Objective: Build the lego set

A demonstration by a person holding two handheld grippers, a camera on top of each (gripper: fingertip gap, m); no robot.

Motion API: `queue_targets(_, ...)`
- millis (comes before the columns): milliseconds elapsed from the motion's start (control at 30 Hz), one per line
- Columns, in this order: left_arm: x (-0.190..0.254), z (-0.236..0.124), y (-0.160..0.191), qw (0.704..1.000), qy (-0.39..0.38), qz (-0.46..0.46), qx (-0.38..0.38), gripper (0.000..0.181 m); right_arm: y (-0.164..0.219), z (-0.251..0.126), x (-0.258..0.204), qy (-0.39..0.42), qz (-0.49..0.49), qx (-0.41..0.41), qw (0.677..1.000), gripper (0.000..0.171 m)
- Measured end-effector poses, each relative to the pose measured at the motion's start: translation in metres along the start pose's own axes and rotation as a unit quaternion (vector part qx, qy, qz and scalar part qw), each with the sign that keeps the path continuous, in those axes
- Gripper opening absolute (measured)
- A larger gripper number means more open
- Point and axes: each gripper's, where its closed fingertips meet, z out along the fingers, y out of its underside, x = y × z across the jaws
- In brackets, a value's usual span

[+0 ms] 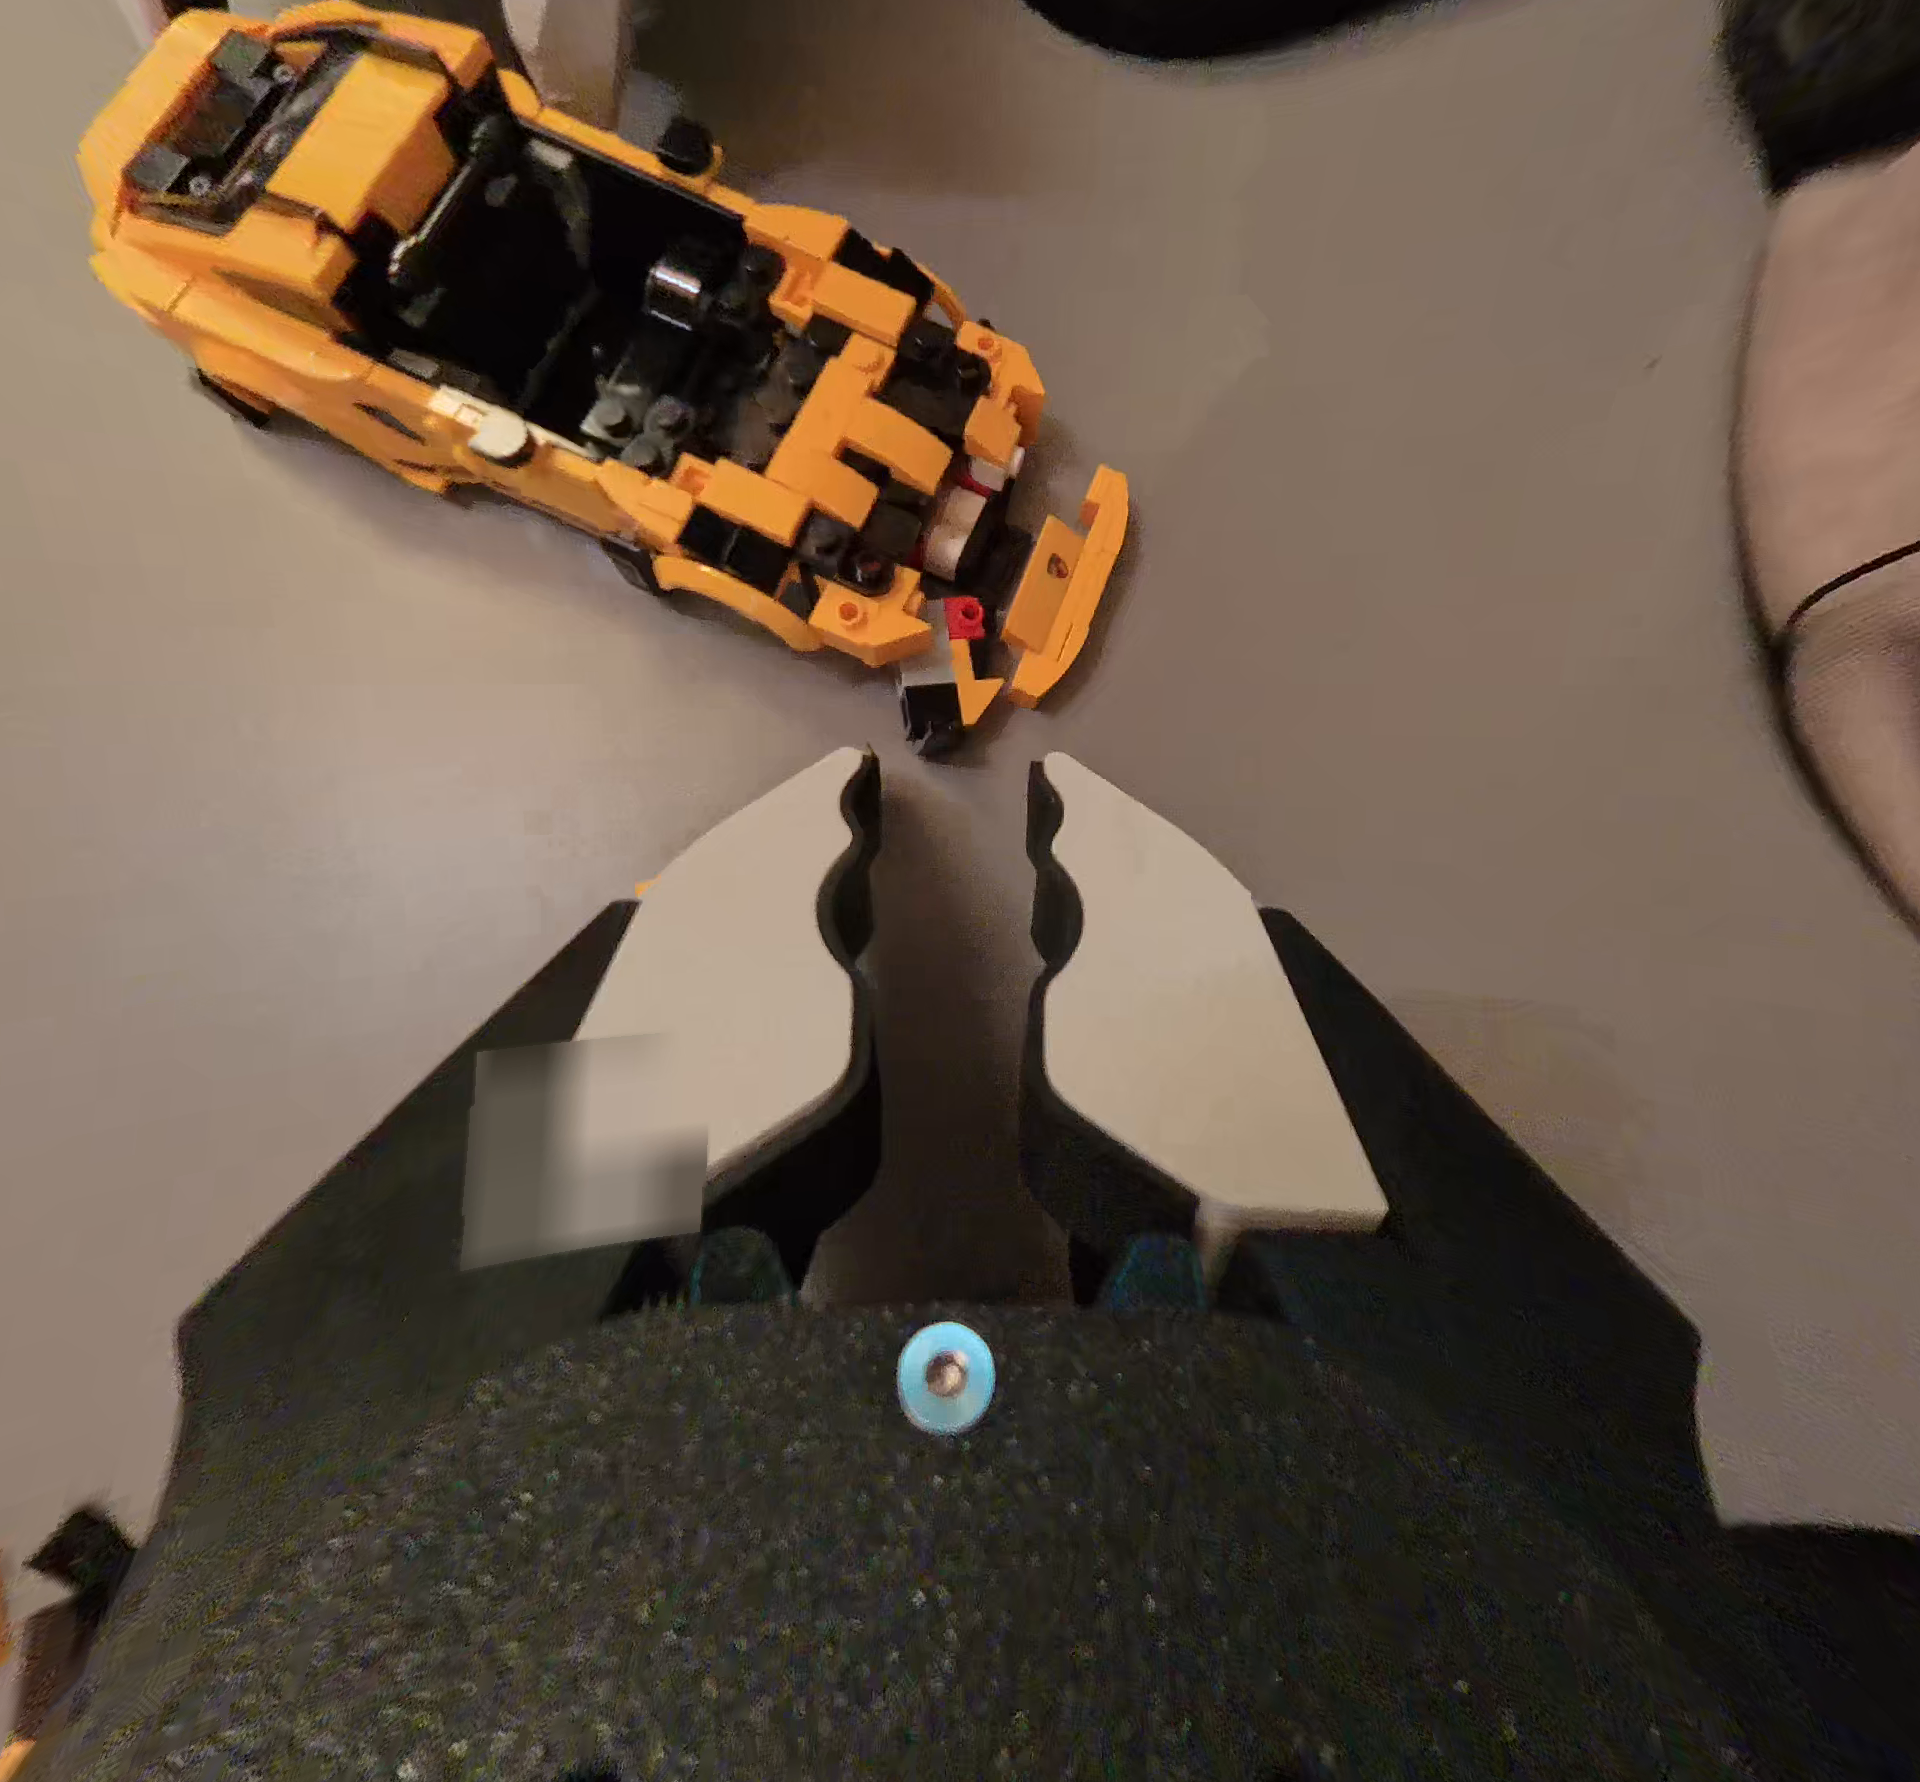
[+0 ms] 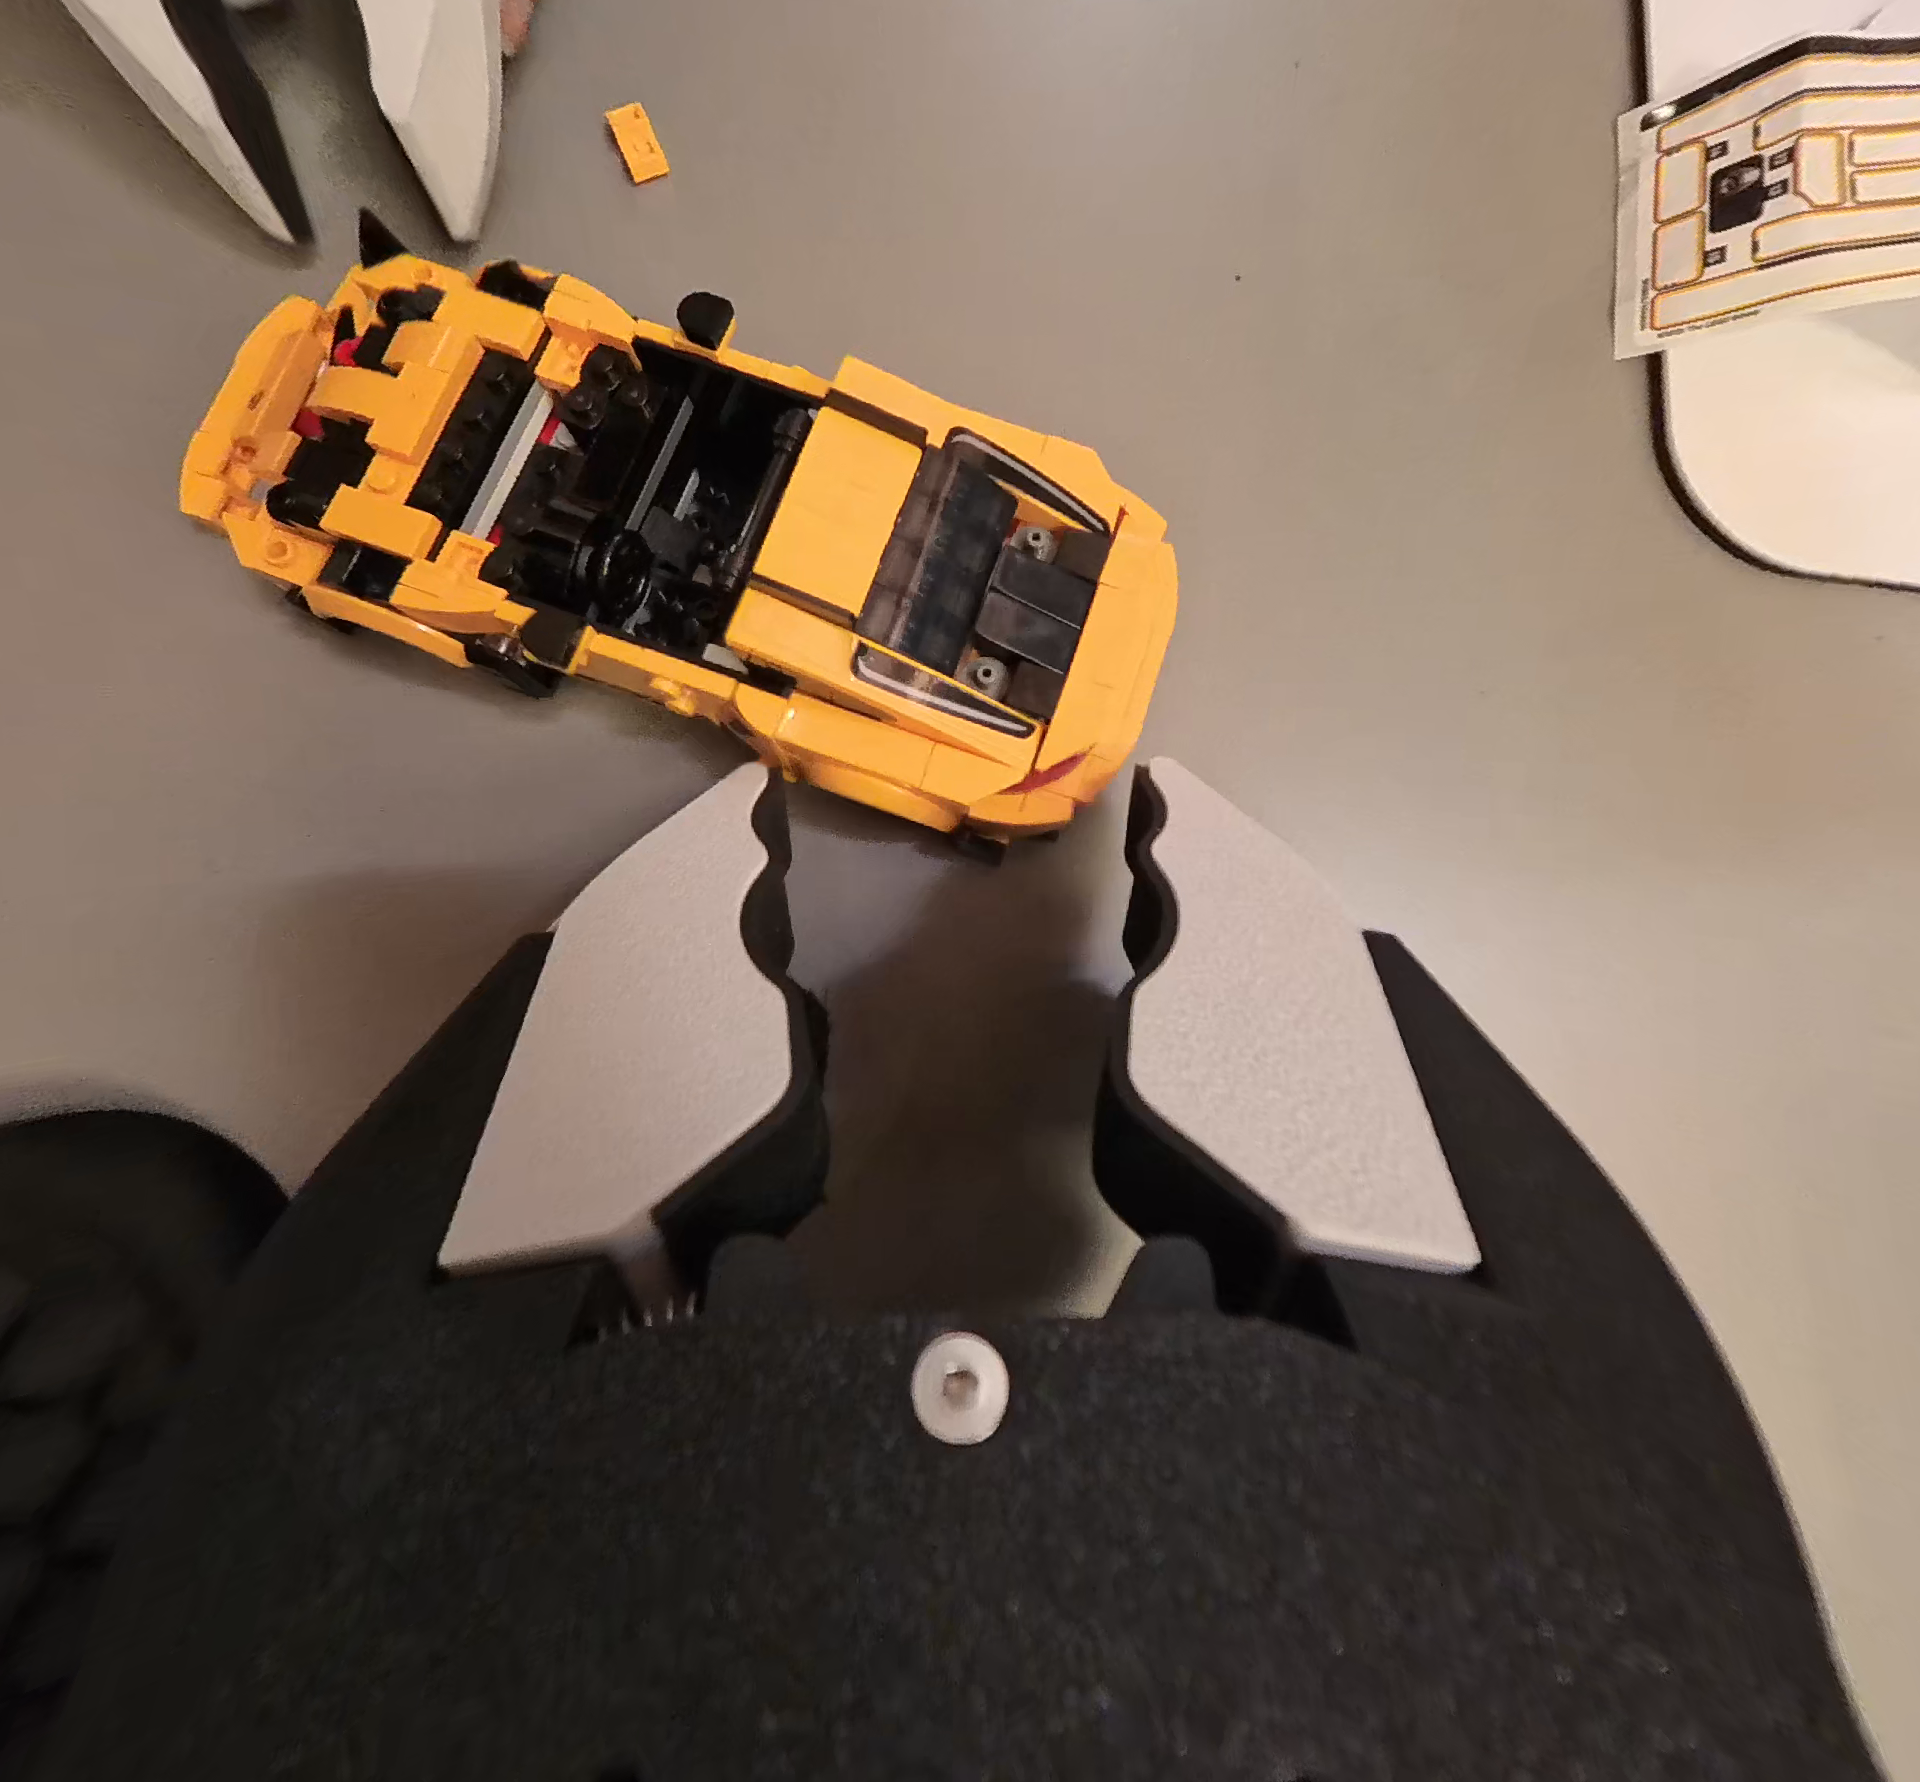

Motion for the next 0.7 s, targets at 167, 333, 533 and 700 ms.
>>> queue_targets(167,-0.0027,0.0047,-0.0022,0.998,-0.037,0.051,-0.002,0.025,-0.002,0.0014,-0.0016,0.005,-0.002,-0.008,1.0,0.061)
queue_targets(333,-0.0015,0.0064,-0.0014,1.0,-0.009,-0.003,0.008,0.016,-0.0023,0.0022,-0.0025,0.012,0.003,-0.01,1.0,0.061)
queue_targets(533,-0.0022,0.0039,-0.0045,0.991,0.045,-0.118,0.032,0.012,-0.0015,0.0019,-0.0027,0.025,0.006,-0.015,1.0,0.061)
queue_targets(700,-0.0003,0.0008,-0.0077,0.976,0.095,-0.19,0.046,0.011,0.0,0.0015,-0.0045,0.041,0.007,-0.026,0.999,0.063)
